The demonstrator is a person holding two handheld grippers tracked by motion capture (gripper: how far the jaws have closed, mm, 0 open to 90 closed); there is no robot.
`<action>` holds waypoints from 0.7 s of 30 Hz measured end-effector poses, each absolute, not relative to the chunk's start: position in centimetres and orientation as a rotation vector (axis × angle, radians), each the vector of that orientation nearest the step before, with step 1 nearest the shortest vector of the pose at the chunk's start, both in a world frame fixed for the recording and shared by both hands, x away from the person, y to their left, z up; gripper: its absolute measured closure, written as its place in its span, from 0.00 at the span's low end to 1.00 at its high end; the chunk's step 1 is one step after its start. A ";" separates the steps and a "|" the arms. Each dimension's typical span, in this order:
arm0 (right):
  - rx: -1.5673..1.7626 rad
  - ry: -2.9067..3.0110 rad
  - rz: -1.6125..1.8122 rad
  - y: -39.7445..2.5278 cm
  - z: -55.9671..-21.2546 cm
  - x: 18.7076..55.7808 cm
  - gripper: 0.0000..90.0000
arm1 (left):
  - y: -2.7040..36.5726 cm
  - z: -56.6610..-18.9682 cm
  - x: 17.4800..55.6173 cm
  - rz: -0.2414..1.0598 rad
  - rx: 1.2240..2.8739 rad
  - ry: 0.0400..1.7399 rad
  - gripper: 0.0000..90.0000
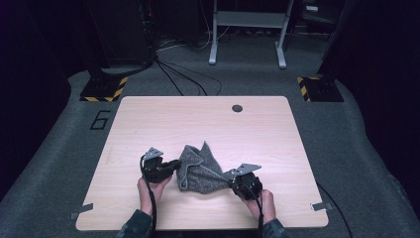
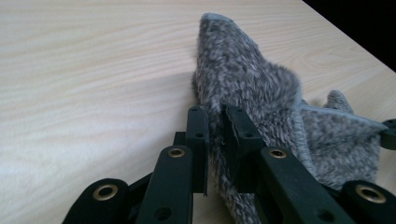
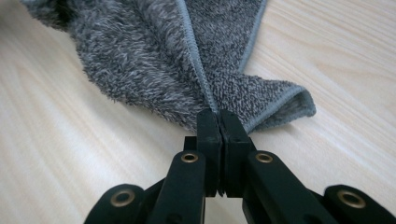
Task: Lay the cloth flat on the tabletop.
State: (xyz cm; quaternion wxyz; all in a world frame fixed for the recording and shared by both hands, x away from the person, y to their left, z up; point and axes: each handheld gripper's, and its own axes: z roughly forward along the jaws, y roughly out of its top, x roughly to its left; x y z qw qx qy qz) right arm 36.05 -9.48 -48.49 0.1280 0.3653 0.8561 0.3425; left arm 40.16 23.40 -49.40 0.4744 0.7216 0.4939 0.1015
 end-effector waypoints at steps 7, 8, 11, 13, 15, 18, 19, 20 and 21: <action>1.080 2.476 1.078 -11.3 -46.5 35.9 0.75 | 25.5 -49.7 40.0 0.226 1.738 1.277 0.61; 1.078 2.459 1.098 -11.5 -45.7 36.5 0.71 | 25.7 -49.4 40.1 0.240 1.739 1.284 0.55; 1.094 2.438 1.091 -11.1 -45.0 37.9 0.66 | 25.4 -48.8 40.4 0.256 1.754 1.284 0.44; 1.100 2.441 1.087 -10.6 -44.9 39.3 0.65 | 24.8 -48.4 40.7 0.253 1.780 1.255 0.37; 1.128 2.439 1.083 -10.2 -45.0 40.0 0.63 | 24.3 -48.2 40.9 0.260 1.792 1.240 0.33; 1.136 2.475 1.024 -8.7 -45.9 42.3 0.62 | 22.6 -47.9 41.3 0.253 1.839 1.215 0.31; 1.147 2.498 0.986 -7.6 -46.8 43.5 0.62 | 21.6 -48.1 41.7 0.254 1.875 1.209 0.32; 1.147 2.498 0.986 -7.6 -46.8 43.5 0.62 | 21.6 -48.1 41.7 0.254 1.875 1.209 0.34; 1.149 2.523 0.947 -6.4 -47.6 44.4 0.63 | 20.9 -48.4 42.1 0.249 1.911 1.217 0.38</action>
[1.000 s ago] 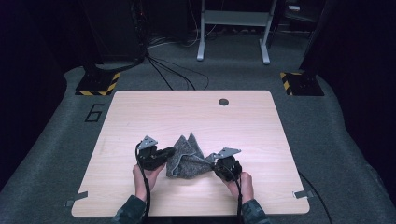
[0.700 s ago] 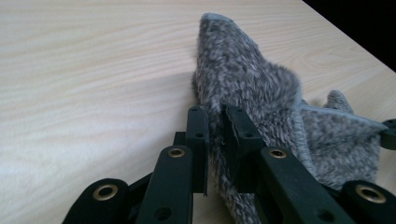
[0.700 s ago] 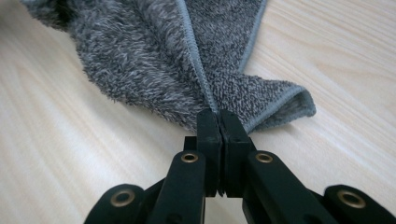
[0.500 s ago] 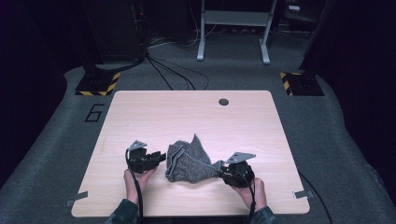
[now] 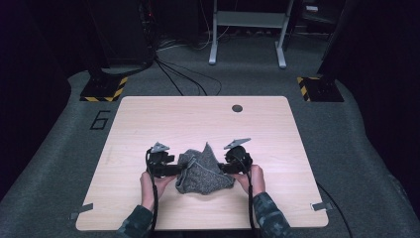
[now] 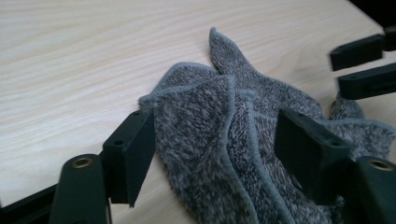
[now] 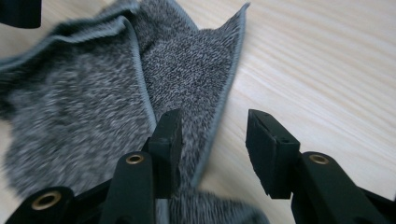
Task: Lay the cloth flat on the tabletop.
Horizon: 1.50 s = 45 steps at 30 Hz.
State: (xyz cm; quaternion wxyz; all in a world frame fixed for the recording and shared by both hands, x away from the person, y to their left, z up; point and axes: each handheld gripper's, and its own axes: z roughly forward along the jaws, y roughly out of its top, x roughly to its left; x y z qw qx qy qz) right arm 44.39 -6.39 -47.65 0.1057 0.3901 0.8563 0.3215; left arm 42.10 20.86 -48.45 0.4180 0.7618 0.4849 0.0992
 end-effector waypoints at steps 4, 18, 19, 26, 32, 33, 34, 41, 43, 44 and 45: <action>1.104 2.574 0.895 -4.6 -48.7 45.1 0.72 | 20.3 -49.3 42.6 0.234 1.962 1.233 0.56; 1.090 2.595 0.821 -4.3 -50.2 44.0 0.87 | 22.6 -50.7 42.1 0.220 1.947 1.267 0.81; 1.090 2.595 0.821 -4.3 -50.2 44.0 0.87 | 22.6 -50.7 42.1 0.220 1.947 1.267 0.81; 1.126 2.574 0.811 -5.7 -50.2 42.4 0.86 | 23.0 -51.1 41.9 0.225 1.942 1.283 0.80; 1.153 2.576 0.806 -7.0 -50.1 40.9 0.85 | 23.3 -51.3 41.7 0.228 1.953 1.287 0.78; 1.163 2.572 0.809 -7.2 -50.2 40.7 0.85 | 23.3 -51.4 41.6 0.233 1.946 1.290 0.77; 1.169 2.571 0.808 -7.5 -50.1 40.4 0.85 | 23.3 -51.4 41.6 0.226 1.954 1.289 0.77; 1.184 2.586 0.802 -8.8 -50.1 38.7 0.85 | 23.4 -51.4 41.2 0.226 1.961 1.282 0.74; 1.180 2.587 0.797 -9.2 -50.0 38.4 0.83 | 23.5 -51.3 41.0 0.213 1.970 1.275 0.70; 1.178 2.580 0.799 -9.4 -50.1 38.2 0.81 | 23.5 -51.2 41.0 0.212 1.981 1.265 0.67; 1.178 2.580 0.799 -9.4 -50.1 38.2 0.81 | 23.5 -51.2 41.0 0.212 1.981 1.265 0.65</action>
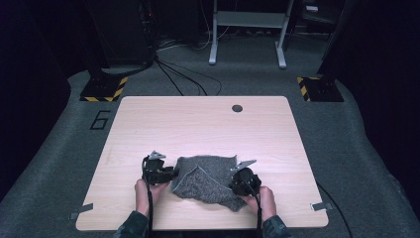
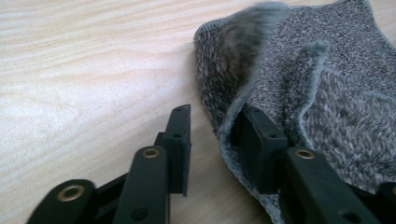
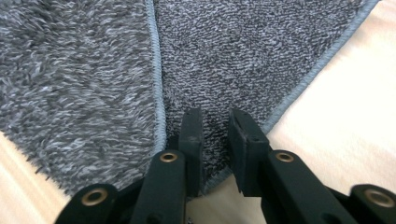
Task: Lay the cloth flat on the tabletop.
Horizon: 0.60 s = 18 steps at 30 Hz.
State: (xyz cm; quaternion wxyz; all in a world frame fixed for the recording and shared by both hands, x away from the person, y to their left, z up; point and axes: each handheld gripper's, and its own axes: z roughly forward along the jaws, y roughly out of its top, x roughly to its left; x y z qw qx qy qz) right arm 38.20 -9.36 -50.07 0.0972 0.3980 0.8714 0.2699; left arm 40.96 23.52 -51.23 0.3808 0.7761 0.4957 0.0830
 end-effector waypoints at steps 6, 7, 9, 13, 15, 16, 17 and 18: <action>1.235 2.522 0.907 -10.9 -49.1 38.9 0.57 | 24.0 -50.5 41.2 0.224 1.956 1.275 0.40; 1.235 2.522 0.907 -10.9 -49.1 38.9 0.57 | 24.0 -50.5 41.2 0.224 1.956 1.275 0.39; 1.265 2.486 0.935 -11.4 -48.4 40.1 0.53 | 24.3 -50.3 41.6 0.232 1.953 1.284 0.37; 1.288 2.443 0.932 -11.7 -47.9 42.1 0.52 | 24.7 -50.0 42.4 0.235 1.949 1.303 0.37; 1.318 2.431 0.935 -11.6 -47.9 43.2 0.52 | 24.9 -50.0 42.8 0.221 1.935 1.311 0.37; 1.318 2.431 0.935 -11.6 -47.9 43.2 0.52 | 24.9 -50.0 42.8 0.221 1.935 1.311 0.36; 1.335 2.423 0.915 -11.5 -48.2 44.3 0.52 | 25.0 -49.9 43.0 0.210 1.936 1.307 0.36; 1.359 2.418 0.920 -11.4 -48.3 44.7 0.52 | 25.0 -49.9 43.4 0.204 1.917 1.315 0.36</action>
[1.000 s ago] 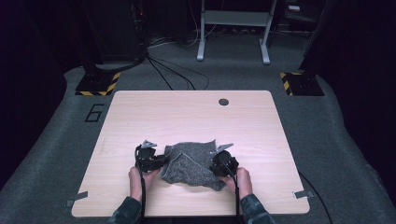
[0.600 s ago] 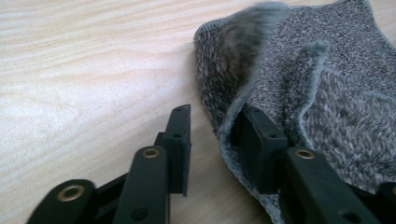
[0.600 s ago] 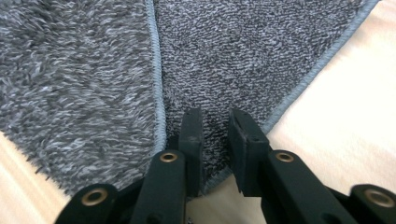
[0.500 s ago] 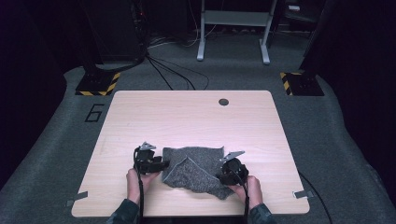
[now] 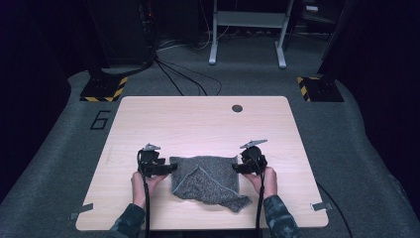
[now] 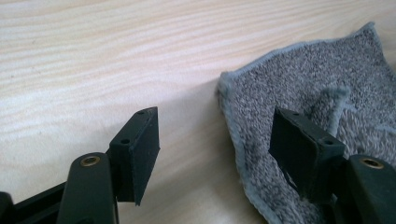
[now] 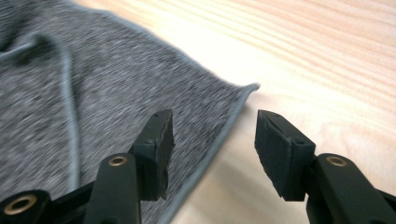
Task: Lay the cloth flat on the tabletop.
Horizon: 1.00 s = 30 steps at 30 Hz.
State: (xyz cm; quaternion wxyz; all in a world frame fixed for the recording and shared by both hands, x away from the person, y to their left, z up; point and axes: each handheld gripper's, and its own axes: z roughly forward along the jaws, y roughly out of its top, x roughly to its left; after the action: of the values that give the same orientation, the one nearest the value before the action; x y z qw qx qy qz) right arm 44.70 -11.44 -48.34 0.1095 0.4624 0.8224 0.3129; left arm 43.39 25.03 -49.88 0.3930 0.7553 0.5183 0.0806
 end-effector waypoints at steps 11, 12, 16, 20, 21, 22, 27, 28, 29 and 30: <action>1.376 2.435 0.854 -9.9 -50.3 47.8 0.56 | 24.8 -50.4 45.5 0.227 1.972 1.331 0.42; 1.366 2.435 0.849 -9.8 -50.3 47.8 0.57 | 24.8 -50.4 45.5 0.227 1.972 1.331 0.43; 1.317 2.446 0.818 -9.4 -50.3 47.8 0.63 | 24.7 -50.6 45.8 0.230 1.996 1.323 0.55; 1.278 2.452 0.796 -9.3 -50.3 47.6 0.68 | 24.3 -50.6 45.7 0.228 1.998 1.309 0.60; 1.279 2.429 0.811 -9.3 -50.4 47.4 0.71 | 24.3 -50.6 45.7 0.226 2.004 1.303 0.64; 1.274 2.434 0.811 -9.3 -50.4 47.4 0.72 | 24.2 -50.6 45.7 0.231 2.008 1.298 0.65; 1.277 2.444 0.809 -9.3 -50.4 47.4 0.80 | 24.1 -50.6 45.7 0.233 2.013 1.278 0.74; 1.277 2.444 0.809 -9.3 -50.4 47.4 0.80 | 24.1 -50.6 45.7 0.233 2.013 1.278 0.76; 1.277 2.455 0.806 -9.3 -50.3 47.4 0.83 | 24.1 -50.6 45.7 0.238 2.016 1.277 0.77; 1.277 2.455 0.806 -9.3 -50.3 47.4 0.83 | 24.1 -50.6 45.7 0.238 2.016 1.277 0.79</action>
State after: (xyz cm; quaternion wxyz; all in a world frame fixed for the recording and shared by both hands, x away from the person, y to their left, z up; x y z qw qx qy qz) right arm 47.37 -9.31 -50.29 0.1291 0.4394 0.8446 0.2772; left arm 45.66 24.09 -50.59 0.3632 0.7832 0.4962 0.0923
